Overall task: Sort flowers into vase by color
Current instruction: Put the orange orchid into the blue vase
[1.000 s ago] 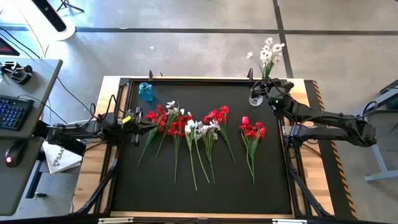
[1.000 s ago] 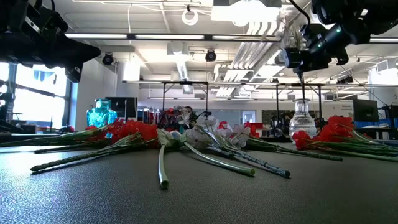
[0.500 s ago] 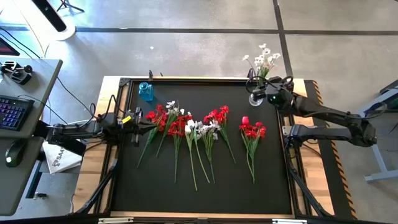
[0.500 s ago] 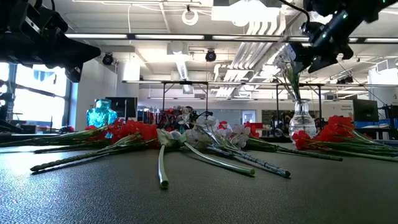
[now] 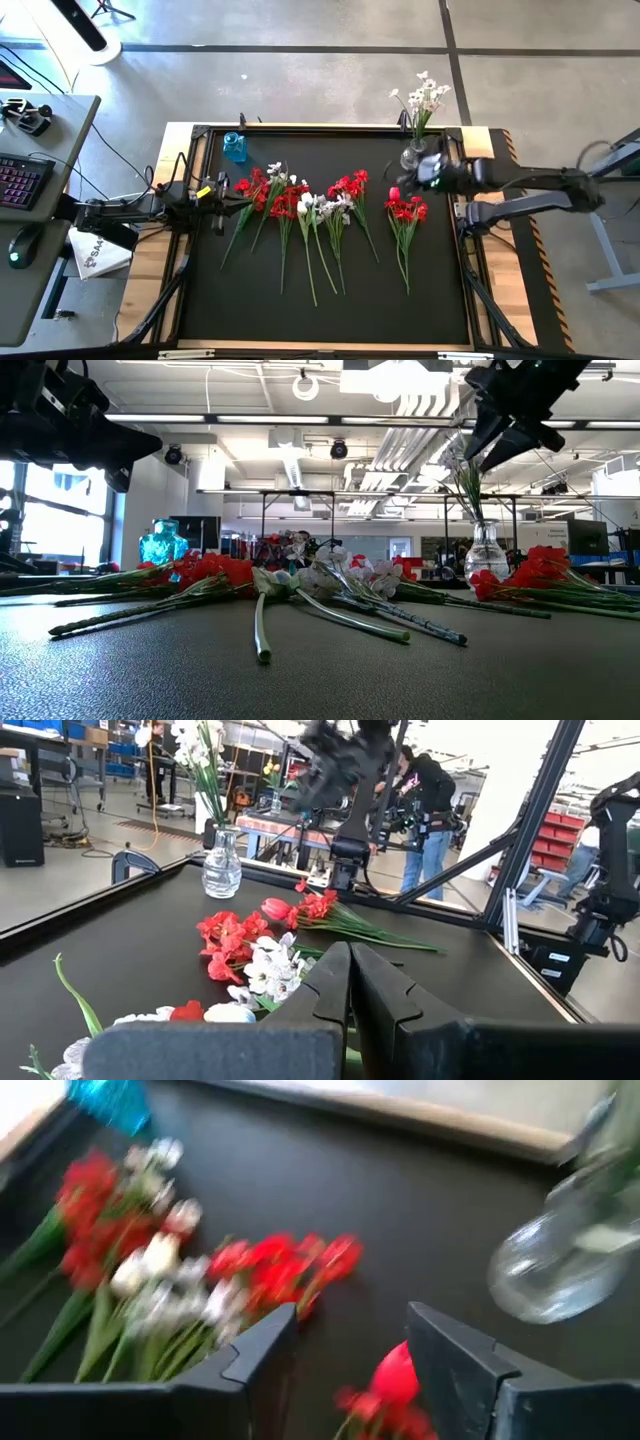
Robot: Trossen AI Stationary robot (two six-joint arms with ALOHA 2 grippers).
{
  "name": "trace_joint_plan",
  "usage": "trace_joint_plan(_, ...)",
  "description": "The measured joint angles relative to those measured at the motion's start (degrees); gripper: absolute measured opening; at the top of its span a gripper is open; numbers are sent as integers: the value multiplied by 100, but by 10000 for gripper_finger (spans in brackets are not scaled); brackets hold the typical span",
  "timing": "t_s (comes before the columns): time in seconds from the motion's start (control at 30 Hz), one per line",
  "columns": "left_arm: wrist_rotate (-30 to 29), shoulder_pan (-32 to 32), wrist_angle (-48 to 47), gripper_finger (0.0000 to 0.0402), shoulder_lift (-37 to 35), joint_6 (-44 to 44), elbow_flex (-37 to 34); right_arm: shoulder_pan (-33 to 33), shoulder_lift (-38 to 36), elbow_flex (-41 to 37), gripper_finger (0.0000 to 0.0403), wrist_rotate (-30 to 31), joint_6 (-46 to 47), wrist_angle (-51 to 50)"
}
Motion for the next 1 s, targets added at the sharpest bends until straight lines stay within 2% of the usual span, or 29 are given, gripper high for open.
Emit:
trace_joint_plan(0.27,4,0,0,0,0,-133,0,1610,1101,0,126,-369,1525,6)
trace_joint_plan(0.4,26,0,-2,0,0,-325,0,2044,1559,0,118,-801,2046,7)
trace_joint_plan(0.53,-102,0,-146,0,25,-379,73,2211,1976,0,121,-496,2250,129)
trace_joint_plan(0.67,-848,-7,-1020,0,454,-496,621,2110,2496,0,132,36,1736,759)
trace_joint_plan(0.8,-1323,-7,-1769,0,1340,-942,1183,1819,3005,0,154,221,772,1586)
trace_joint_plan(0.9,-1344,-7,-2069,0,2260,-1396,1470,1506,3267,0,175,222,-36,2079)
trace_joint_plan(1.0,-1125,-7,-2830,0,3263,-2048,1914,1097,3350,0,197,230,-751,2292)
